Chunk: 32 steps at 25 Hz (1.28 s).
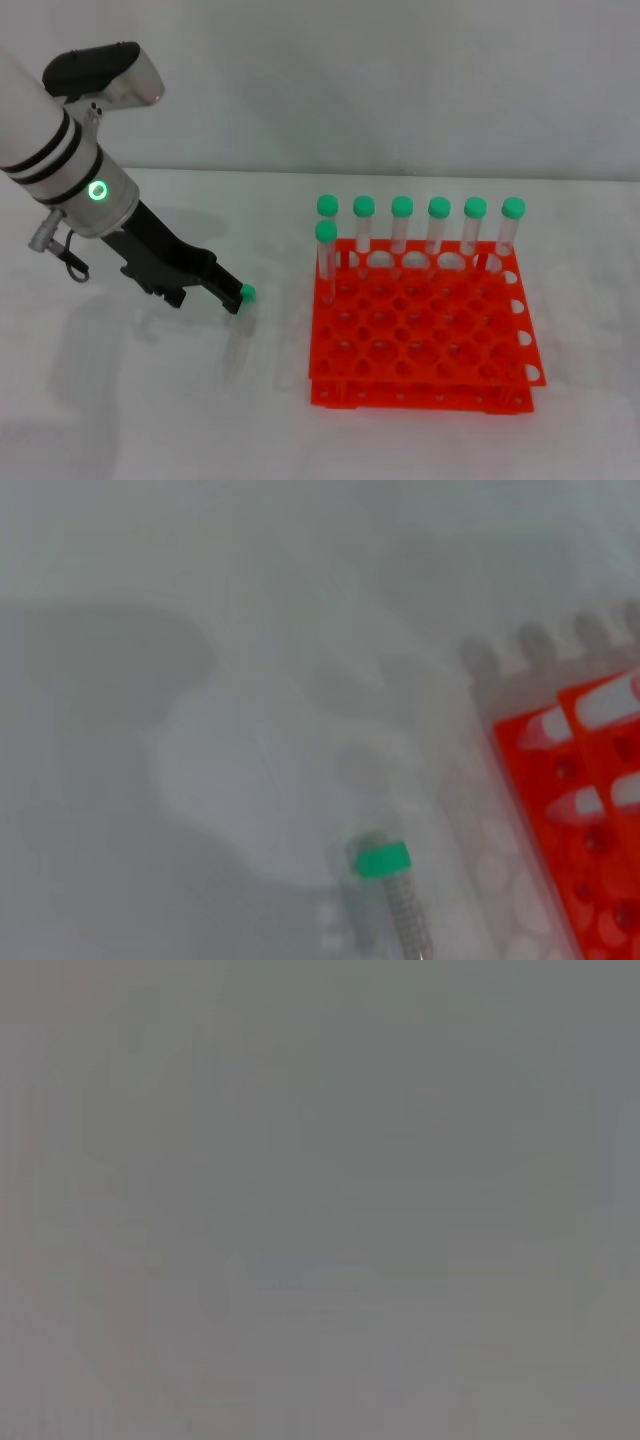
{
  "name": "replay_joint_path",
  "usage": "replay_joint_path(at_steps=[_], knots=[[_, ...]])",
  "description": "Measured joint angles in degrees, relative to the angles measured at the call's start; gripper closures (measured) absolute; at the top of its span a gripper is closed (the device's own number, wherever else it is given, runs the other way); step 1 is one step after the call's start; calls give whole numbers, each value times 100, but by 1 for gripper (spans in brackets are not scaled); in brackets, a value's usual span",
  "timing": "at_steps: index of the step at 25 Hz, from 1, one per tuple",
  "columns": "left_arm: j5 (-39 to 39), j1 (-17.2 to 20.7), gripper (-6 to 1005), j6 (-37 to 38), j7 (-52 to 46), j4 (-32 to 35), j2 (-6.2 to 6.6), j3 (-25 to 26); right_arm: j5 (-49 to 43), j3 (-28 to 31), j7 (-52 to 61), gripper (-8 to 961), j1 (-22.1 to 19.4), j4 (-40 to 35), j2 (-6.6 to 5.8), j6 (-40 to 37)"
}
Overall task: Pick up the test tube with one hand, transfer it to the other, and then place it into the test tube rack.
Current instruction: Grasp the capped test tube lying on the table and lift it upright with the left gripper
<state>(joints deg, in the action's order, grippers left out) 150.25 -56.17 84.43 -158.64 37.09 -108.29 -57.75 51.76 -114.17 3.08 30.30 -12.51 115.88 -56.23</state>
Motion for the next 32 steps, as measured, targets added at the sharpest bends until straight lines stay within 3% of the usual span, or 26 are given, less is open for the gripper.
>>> replay_joint_path(at_steps=[11, 32], knots=[[142, 31, 174, 19, -905, -369, 58, -14, -3, 19, -7, 84, 32, 43, -38, -38], [46, -20, 182, -671, -1081, -756, -169, 54, -11, 35, -35, 83, 124, 181, -161, -158]])
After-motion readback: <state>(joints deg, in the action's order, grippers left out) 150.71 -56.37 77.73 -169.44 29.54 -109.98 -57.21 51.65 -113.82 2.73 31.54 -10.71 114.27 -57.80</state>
